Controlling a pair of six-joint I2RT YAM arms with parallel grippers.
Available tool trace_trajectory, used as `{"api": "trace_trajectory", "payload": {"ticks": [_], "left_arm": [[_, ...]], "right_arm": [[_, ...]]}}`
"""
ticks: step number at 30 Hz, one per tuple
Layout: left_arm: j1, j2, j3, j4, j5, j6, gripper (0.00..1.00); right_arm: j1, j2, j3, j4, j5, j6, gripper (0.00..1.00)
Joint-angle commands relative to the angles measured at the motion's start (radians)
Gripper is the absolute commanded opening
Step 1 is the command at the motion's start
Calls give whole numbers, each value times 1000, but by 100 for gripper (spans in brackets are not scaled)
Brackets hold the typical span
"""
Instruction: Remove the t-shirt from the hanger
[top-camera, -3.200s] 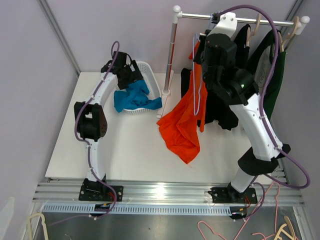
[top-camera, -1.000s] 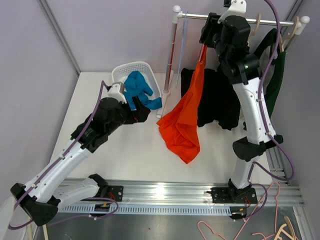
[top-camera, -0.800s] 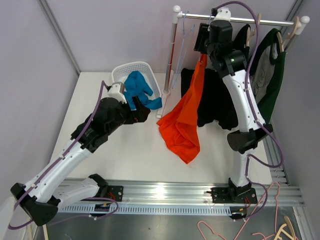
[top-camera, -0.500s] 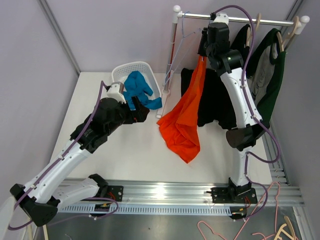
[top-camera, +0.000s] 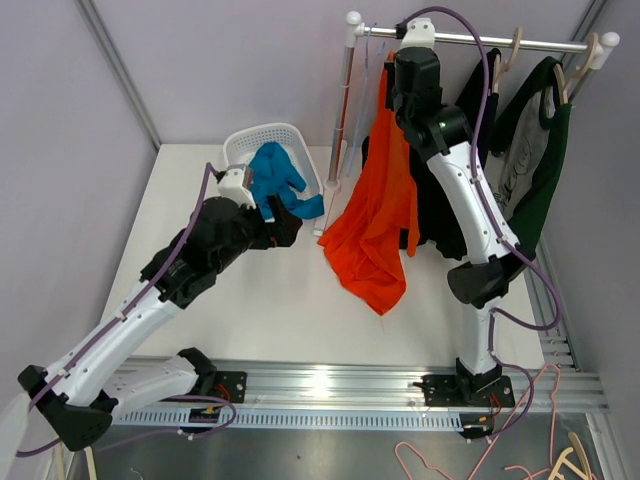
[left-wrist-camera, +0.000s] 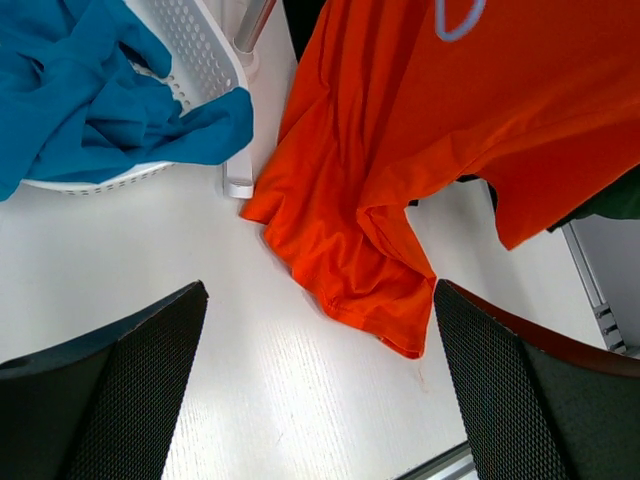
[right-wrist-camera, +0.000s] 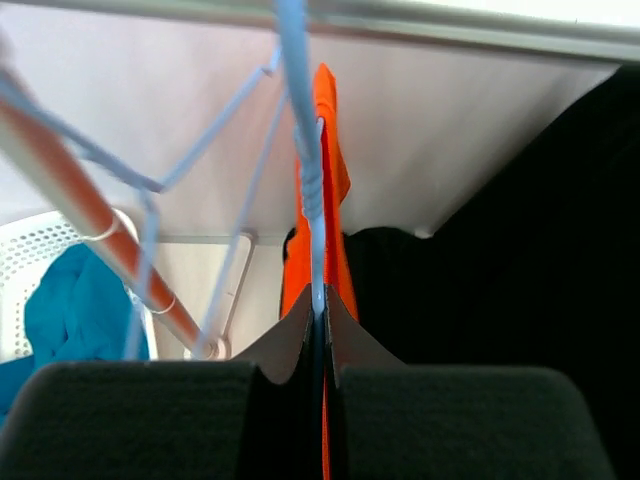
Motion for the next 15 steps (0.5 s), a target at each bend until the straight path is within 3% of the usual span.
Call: {"api": "trace_trajectory", "payload": {"ticks": [1,9,13,15], "left_arm": [[-32,-4,56,23,-43,37,100],[-112,34,122,64,-37,131,99],[-280,52,154,145,-92,259,100],[-352,66,157,190,-133,341,99]], "right_arm": [[31,-100,47,115,78,-117,0],[73,-183,-8,117,125,-131,0],[105,-226,-5,7,217,-52,0],[113,-270,-50,-80,271,68,0]]}}
